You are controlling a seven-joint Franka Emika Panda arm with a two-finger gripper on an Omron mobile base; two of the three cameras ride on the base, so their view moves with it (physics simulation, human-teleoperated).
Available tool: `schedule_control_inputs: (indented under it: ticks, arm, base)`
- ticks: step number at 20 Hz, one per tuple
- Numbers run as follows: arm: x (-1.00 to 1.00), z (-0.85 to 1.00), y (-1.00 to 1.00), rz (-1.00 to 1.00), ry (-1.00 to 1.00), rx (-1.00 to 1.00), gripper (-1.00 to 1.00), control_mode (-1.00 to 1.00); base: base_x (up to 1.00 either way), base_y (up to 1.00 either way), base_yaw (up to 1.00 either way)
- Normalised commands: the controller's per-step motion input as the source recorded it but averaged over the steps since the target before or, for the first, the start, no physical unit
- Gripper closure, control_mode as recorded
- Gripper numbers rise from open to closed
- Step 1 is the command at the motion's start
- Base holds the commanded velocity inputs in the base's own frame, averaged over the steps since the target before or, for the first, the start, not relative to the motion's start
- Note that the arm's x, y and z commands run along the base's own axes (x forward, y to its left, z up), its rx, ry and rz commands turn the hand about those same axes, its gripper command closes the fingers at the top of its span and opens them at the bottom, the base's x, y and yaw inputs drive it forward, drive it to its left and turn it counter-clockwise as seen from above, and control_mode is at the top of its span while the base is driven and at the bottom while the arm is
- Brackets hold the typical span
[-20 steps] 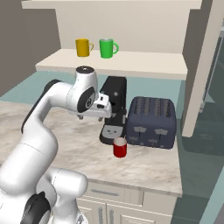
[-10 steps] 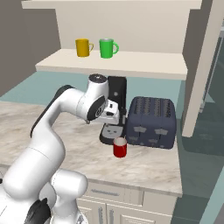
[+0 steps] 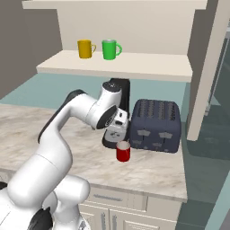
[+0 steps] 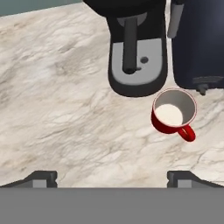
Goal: Pick the mug on the counter and place it in the cabinet with the handle facing the right, like the mugs already inside.
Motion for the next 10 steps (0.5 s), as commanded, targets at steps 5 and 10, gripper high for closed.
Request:
schedule_control_inputs:
  ticks: [5, 10]
  arm:
    - [-0.06, -0.26, -0.27, 0.00, -0.01, -0.01, -1.00, -1.00]
    - [-0.01, -0.28, -0.20, 0.00, -0.02, -0.05, -1.00, -1.00]
  base:
    - [0.00, 0.00, 0.00]
    - [0.00, 0.00, 0.00]
